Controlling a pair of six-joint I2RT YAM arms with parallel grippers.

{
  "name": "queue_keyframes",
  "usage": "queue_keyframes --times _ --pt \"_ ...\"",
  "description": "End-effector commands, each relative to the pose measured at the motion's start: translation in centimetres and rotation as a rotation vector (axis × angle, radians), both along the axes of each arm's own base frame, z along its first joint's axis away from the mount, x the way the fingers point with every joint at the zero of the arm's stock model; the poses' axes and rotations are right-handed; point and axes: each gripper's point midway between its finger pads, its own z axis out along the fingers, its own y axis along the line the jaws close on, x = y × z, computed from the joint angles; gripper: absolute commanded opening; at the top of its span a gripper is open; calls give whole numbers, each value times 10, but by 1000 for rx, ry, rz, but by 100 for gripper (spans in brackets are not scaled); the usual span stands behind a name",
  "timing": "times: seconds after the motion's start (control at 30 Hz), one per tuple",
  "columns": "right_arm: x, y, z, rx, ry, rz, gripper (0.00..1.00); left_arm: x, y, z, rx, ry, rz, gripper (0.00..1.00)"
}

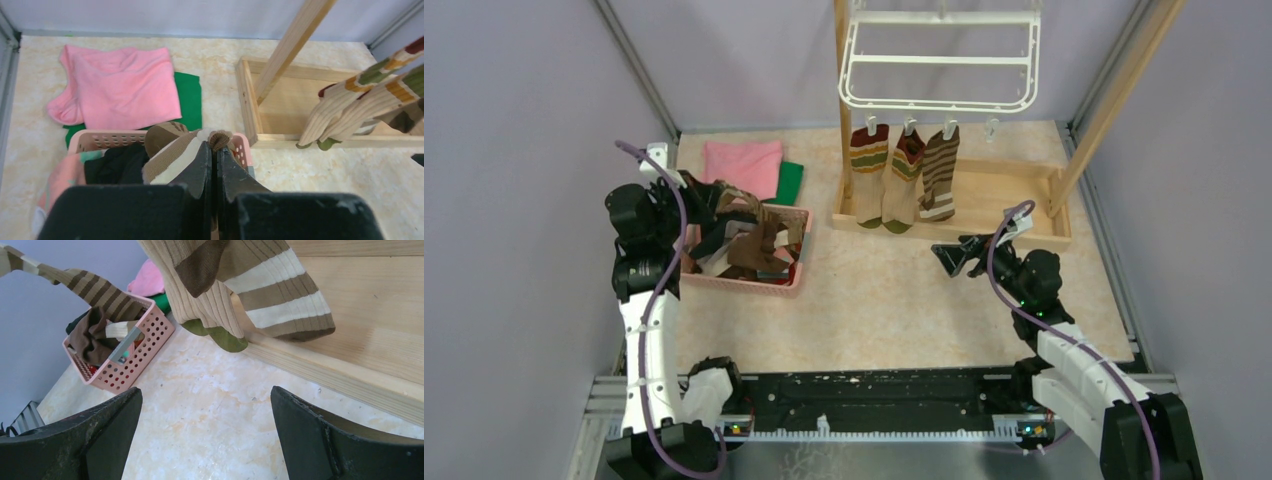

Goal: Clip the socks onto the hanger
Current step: Pick up the sock from the bin.

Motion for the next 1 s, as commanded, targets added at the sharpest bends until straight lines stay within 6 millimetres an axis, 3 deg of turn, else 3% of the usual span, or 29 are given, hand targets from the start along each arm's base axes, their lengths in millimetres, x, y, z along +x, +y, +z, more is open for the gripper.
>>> queue_keyframes --times 0.0,0.17,0.43,0.67,0.97 --pt "1 5 25 4 -76 18 99 -5 -17 22 39 -96 -122 0" --pt "1 4 24 4 -75 17 98 -18 -47 21 37 -112 -330 0" --pt "0 6 27 5 -84 27 98 -28 -62 20 142 -151 -456 0" --pt "-22 28 51 30 -198 203 96 -78 -115 63 81 -304 -846 0" --pt "-47 52 85 58 -301 366 96 -118 -137 126 44 -494 -940 0"
